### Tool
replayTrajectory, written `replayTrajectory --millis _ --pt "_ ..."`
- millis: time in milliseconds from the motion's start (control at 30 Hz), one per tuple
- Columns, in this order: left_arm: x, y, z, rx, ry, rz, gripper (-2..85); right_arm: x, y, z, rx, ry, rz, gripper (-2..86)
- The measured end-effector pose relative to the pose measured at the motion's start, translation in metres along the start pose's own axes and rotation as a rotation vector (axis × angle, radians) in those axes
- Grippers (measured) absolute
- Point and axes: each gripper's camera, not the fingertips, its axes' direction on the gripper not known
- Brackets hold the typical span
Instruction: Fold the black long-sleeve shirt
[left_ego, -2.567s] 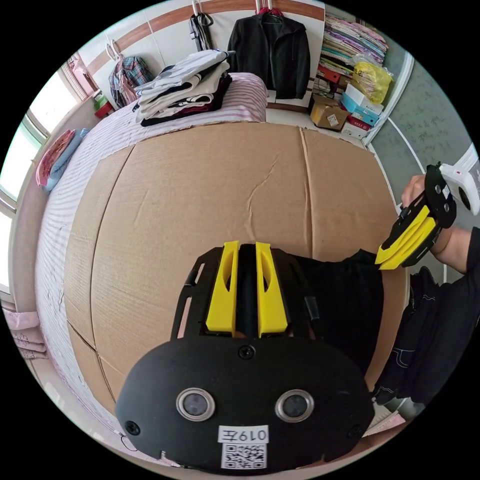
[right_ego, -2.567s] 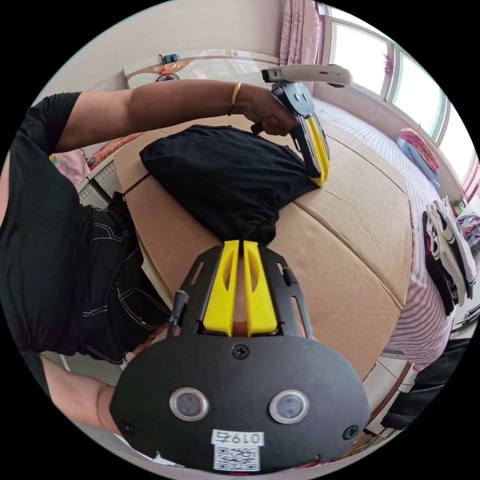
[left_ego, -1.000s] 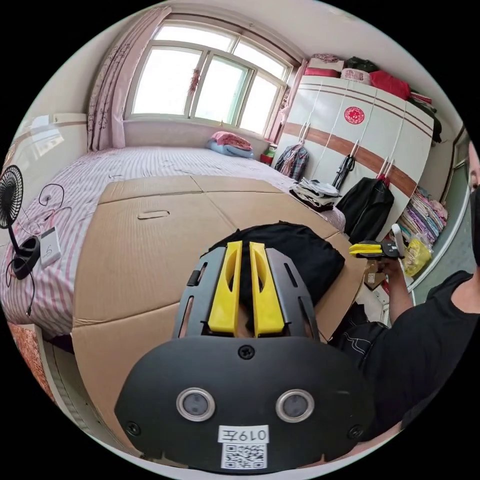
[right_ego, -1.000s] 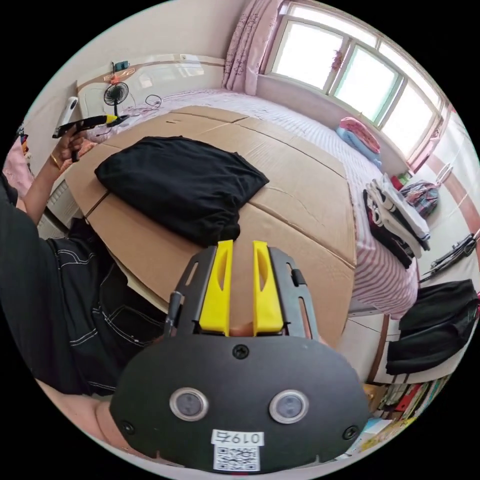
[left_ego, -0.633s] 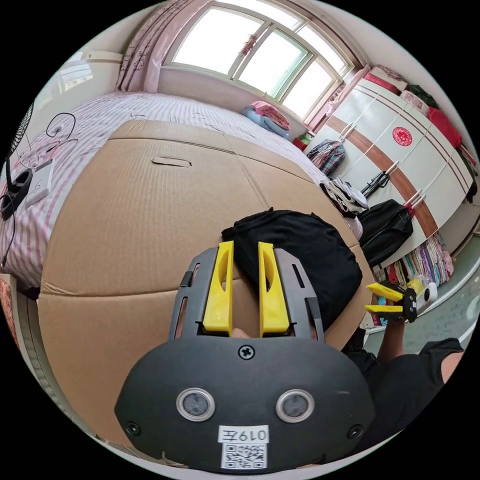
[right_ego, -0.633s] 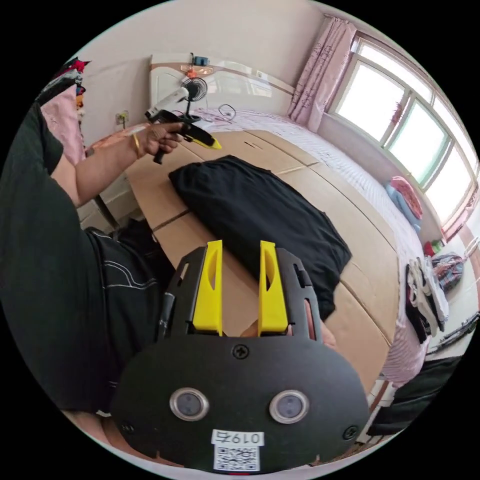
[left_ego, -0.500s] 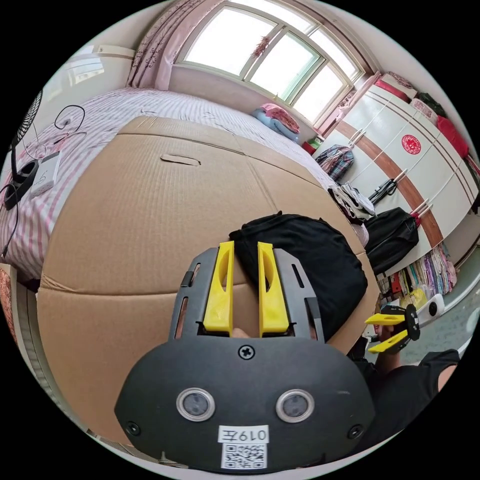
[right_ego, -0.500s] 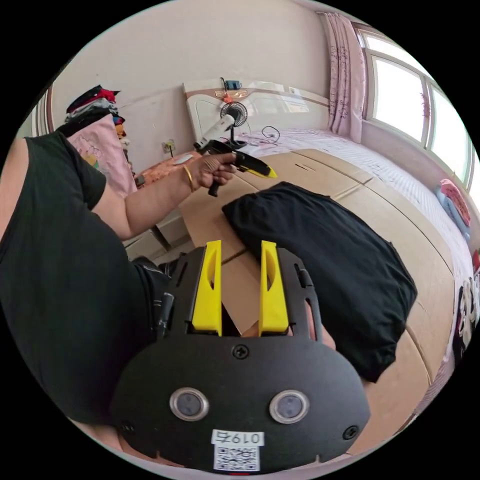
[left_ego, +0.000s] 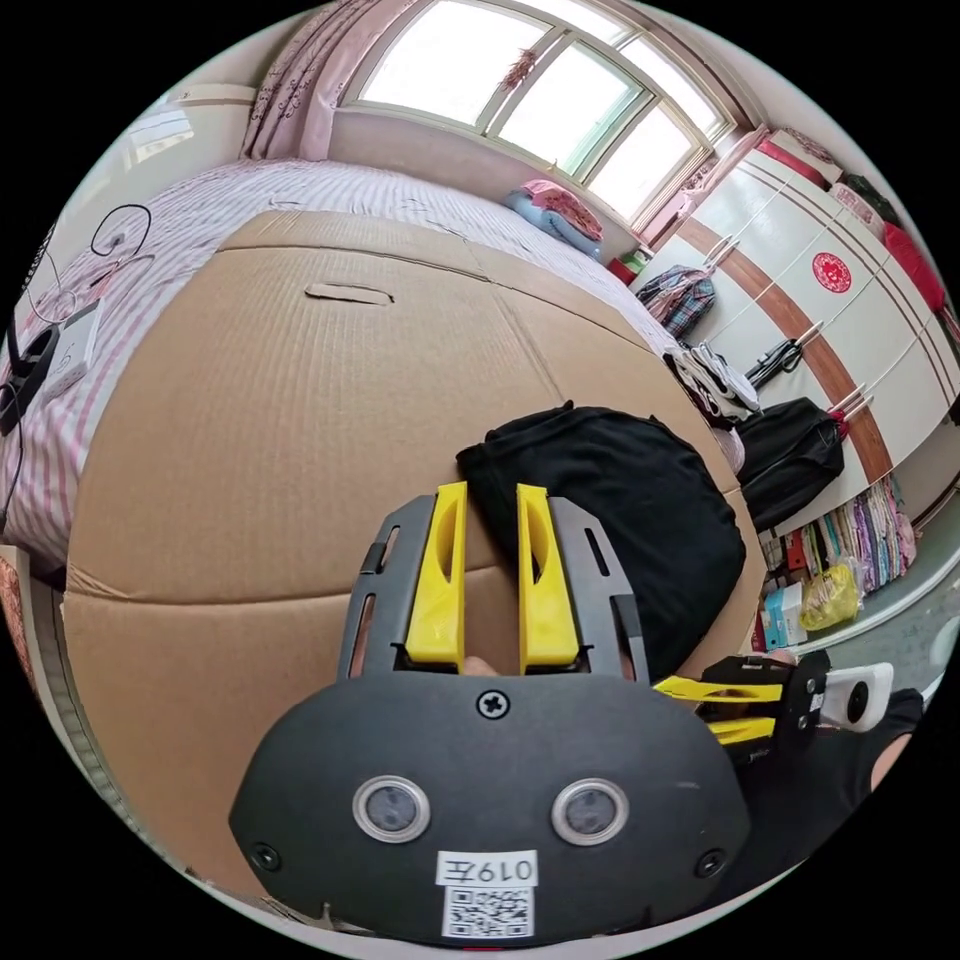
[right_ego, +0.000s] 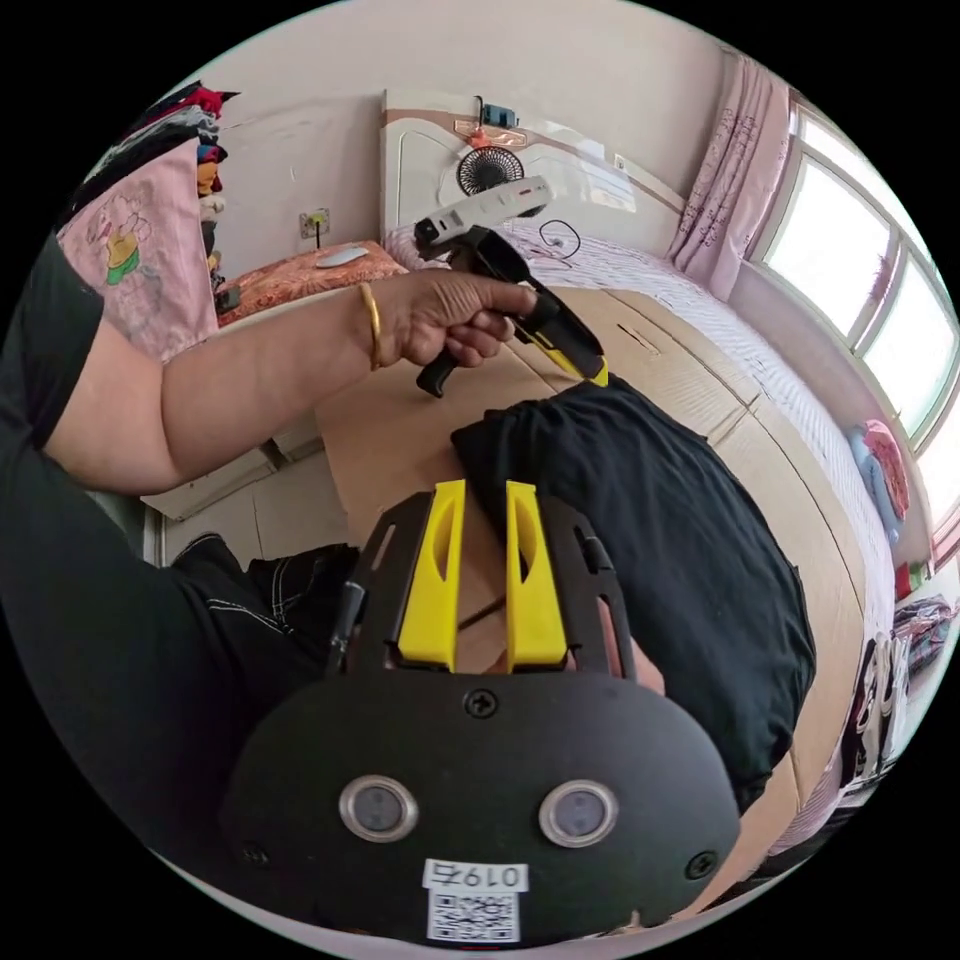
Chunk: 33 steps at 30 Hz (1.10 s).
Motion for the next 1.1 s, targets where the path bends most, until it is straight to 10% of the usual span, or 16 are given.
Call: replayTrajectory --millis 1100 --pt "0.058 0.053 -0.015 -0.019 -0.117 0.079 5.9 -0.071 -0.206 -0.081 -0.008 0.184 -0.133 8.0"
